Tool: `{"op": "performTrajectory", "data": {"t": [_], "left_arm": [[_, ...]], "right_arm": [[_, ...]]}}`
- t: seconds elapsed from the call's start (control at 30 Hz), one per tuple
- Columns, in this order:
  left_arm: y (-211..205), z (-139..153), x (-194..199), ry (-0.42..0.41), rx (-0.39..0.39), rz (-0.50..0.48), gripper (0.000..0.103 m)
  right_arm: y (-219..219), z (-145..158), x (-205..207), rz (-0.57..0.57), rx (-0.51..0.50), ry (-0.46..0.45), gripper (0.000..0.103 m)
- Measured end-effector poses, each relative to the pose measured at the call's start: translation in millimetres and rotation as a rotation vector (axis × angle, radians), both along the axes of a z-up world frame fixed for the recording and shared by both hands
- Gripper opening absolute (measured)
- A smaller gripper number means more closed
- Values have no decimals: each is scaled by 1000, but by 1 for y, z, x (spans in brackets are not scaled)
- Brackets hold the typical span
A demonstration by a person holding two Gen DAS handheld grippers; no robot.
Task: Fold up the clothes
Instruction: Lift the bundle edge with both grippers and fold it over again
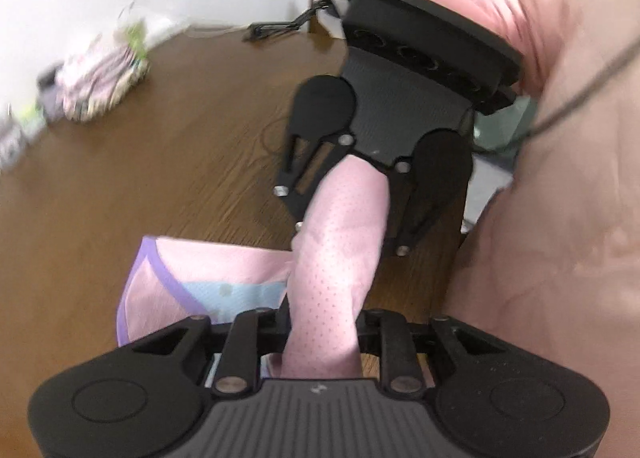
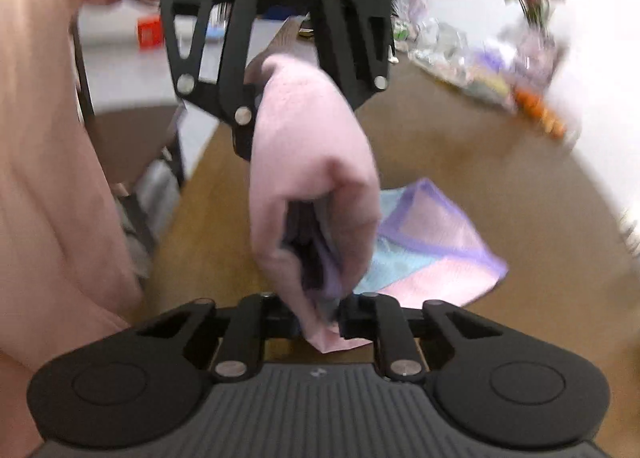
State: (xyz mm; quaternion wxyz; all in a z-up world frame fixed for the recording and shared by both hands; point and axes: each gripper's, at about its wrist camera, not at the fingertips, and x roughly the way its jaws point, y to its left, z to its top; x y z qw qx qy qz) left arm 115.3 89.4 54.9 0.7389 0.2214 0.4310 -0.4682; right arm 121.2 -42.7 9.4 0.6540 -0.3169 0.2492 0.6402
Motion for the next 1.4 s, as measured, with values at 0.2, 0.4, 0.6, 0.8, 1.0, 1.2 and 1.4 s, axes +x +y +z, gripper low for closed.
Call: {"op": "performTrajectory", "data": {"t": [0.2,0.4,0.6,0.8,1.0,1.2,1.4], "left_arm": [[31,-15,43,156,-125,159,37],[71,-19,57,194,-263,342,55],[91,-21,70,140,-312,478,55],[96,-20,94,83,-345,568,56],[105,-25,99,16,-404,630,42],[111,-34,105,-74,-391,743,63],[119,-12,87,-222,-423,789,73]], "right_arm": [[6,-8,73,-94,33,421,14],[8,-26,122,-169,66,659,14],[11,-39,149,-265,111,805,14],[-4,-51,156,-371,166,940,14],[-9,-44,160,-403,206,955,14],[-8,-56,166,-522,205,974,18],[-30,-47,155,-628,296,920,49]]}}
